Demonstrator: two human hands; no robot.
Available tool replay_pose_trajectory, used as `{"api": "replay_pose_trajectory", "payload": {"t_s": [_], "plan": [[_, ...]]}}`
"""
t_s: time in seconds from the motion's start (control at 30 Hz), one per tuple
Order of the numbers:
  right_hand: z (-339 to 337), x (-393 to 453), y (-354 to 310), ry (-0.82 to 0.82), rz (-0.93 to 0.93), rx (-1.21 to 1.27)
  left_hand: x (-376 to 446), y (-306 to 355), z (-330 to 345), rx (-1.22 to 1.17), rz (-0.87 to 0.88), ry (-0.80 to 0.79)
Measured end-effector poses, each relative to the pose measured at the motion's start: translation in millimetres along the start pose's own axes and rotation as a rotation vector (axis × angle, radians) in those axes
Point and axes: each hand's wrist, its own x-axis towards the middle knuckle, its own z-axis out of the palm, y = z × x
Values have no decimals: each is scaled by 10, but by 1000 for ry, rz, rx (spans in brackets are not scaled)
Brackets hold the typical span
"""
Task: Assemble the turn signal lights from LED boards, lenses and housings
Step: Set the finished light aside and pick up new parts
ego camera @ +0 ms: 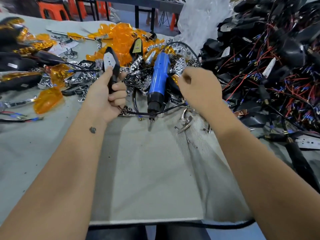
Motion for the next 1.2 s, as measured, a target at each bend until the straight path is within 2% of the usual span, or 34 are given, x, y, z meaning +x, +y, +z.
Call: {"api": "replay_pose_trajectory", "payload": {"t_s": [0.13,0.23,0.3,0.4,0.47,0.53,0.63,0.7,0.83,0.9,1.03,1.2], "plan": [[79,305,-395,41,93,276,-34,76,-45,49,-82,-110],[304,178,-688,-90,28,353,-20,142,-123,37,-89,-78],[429,54,-739,-236,-95,271,18,161,-156,-8,-40,-1],[463,-18,-617,-450,-280,57,109,162,-154,99,105,271],[425,-9,-512,-454,-279,96,148,149,-140,232,167,402],[394,22,-468,-369,-228,99,155,134,-128,297,205,447],[389,26,-502,-248,-244,-132,122,127,-120,262,215,432],[411,-19,-558,-247,-279,-161,108,135,-126,242,204,386],[525,-161,-756,-422,-424,87,111,136,-115,330,232,335],[597,-213,-853,-495,-474,80,107,126,-86,380,256,340],[594,-191,-832,-455,-418,71,110,129,-95,391,234,312],[508,-145,-685,-465,-107,385,96,159,-109,498,130,293]]}}
